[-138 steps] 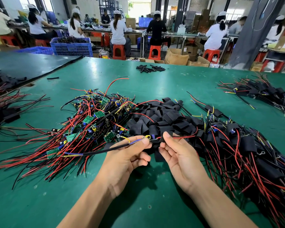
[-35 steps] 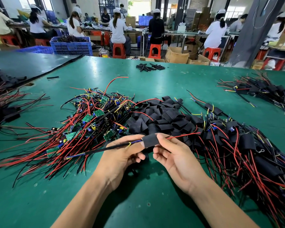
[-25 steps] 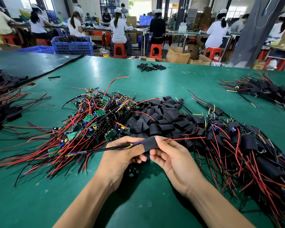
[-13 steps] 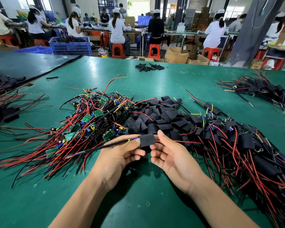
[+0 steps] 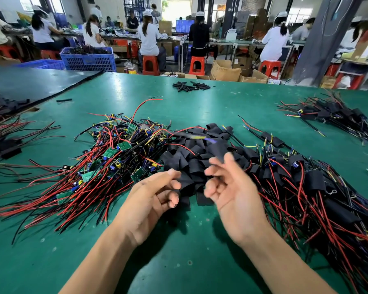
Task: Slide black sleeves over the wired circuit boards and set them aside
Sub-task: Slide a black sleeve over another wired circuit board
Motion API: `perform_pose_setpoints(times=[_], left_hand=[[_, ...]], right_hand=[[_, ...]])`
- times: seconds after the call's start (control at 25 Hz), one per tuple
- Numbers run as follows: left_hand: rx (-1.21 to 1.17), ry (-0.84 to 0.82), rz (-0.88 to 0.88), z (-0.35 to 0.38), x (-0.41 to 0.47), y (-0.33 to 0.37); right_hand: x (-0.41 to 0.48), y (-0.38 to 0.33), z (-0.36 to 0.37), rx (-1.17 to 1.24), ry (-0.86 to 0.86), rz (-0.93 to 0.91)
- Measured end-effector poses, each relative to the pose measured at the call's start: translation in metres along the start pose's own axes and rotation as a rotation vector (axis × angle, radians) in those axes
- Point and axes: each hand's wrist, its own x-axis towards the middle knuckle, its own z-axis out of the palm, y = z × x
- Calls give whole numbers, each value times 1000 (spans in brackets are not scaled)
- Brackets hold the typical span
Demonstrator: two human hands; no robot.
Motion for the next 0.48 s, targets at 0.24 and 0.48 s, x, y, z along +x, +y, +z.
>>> perform_pose_setpoints(times=[0.24, 0.48], left_hand=[[56, 82, 8, -1, 2, -2], [36, 204, 67, -4, 4, -1]], right_hand=[[10, -33, -23, 126, 424, -290], [17, -18, -33, -111, 413, -364]])
